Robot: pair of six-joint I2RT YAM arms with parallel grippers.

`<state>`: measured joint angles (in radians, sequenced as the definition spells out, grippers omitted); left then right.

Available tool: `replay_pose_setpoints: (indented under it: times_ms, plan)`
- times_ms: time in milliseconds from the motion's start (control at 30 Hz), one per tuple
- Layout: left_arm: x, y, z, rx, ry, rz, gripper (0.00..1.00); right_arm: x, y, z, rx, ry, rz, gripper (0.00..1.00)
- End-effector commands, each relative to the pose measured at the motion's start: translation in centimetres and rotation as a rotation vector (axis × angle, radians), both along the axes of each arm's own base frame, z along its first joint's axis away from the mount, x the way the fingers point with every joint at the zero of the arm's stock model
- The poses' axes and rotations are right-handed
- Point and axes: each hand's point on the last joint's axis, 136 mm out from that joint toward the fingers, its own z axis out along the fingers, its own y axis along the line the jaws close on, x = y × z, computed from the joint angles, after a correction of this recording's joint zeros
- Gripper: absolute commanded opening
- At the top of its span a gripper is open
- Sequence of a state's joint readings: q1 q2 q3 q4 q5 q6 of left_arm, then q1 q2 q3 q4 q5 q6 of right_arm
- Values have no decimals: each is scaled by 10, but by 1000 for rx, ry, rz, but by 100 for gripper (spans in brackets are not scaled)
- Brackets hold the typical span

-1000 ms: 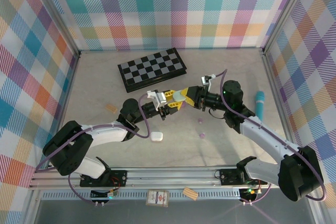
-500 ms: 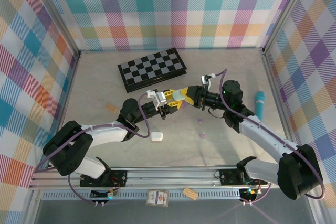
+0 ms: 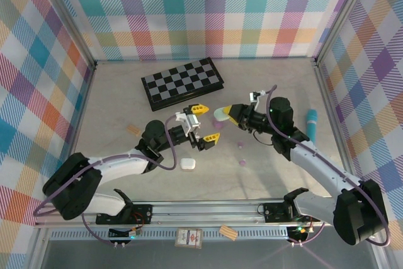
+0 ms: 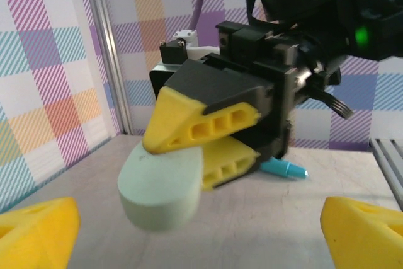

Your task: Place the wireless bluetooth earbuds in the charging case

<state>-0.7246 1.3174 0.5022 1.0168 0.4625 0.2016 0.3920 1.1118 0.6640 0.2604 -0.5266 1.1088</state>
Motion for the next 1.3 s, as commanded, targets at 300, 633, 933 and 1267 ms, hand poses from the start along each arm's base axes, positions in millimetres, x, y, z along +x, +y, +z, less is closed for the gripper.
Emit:
replay_pose_setpoints:
  times_ms: [300, 633, 933, 1267]
  plan:
    - [-19, 23, -54, 170, 136, 47, 100, 83, -54, -113, -353, 72, -192, 10]
    - [-16, 30, -63, 178, 179, 98, 100, 137, -71, -186, -469, 186, -238, 12]
    - [6, 35, -74, 163, 267, 260, 100, 142, -94, -207, -547, 222, -268, 38]
    - [39, 46, -79, 137, 416, 518, 100, 121, -124, -180, -648, 167, -330, 80]
